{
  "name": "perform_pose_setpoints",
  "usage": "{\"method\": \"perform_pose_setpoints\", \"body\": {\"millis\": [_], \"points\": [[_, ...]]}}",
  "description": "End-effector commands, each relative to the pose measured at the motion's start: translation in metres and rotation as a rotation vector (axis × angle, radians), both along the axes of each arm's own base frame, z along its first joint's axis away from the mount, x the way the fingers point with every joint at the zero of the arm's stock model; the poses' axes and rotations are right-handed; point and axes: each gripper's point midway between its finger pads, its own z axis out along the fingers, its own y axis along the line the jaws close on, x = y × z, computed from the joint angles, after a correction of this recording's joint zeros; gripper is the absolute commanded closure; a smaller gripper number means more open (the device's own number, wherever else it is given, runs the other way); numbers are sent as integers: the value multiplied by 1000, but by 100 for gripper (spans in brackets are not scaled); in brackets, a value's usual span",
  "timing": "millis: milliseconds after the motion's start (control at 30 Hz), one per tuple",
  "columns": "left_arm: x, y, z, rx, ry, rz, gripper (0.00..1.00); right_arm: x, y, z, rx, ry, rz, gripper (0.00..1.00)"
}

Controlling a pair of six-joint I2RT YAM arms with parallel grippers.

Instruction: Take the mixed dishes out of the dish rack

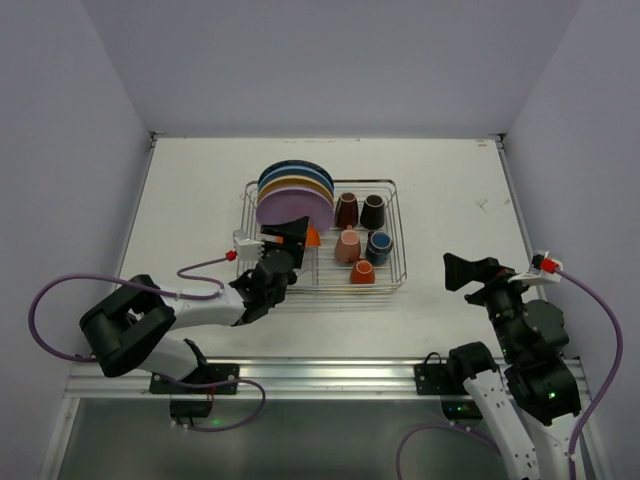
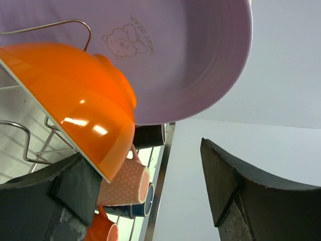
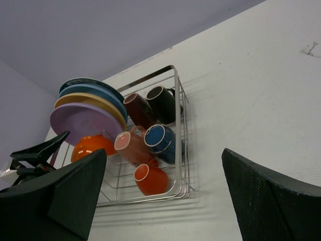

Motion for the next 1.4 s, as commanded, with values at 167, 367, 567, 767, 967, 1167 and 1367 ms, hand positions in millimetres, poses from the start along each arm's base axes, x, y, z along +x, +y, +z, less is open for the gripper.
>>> {"method": "perform_pose_setpoints", "body": {"millis": [167,367,567,767,967,1167,1367], "points": [[4,5,55,-107,-145,73,26,2,3,10,3,-32,17,1],[0,5,57,-114,-148,85,30,2,3,9,3,-38,18,1],[-2,7,59,-112,-154,90,30,0,3,10,1,-38,21,1],[-4,7,58,-111,-153,89,35,0,5,8,1,-38,28,1],[-4,8,47,-113,-133,96,42,1,6,7,0,-37,36,1],[-4,10,35,-118,-112,104,62,2,7,6,0,-35,39,1],[-4,12,24,-111,-88,117,65,3,8,5,-1,-31,44,1]]}}
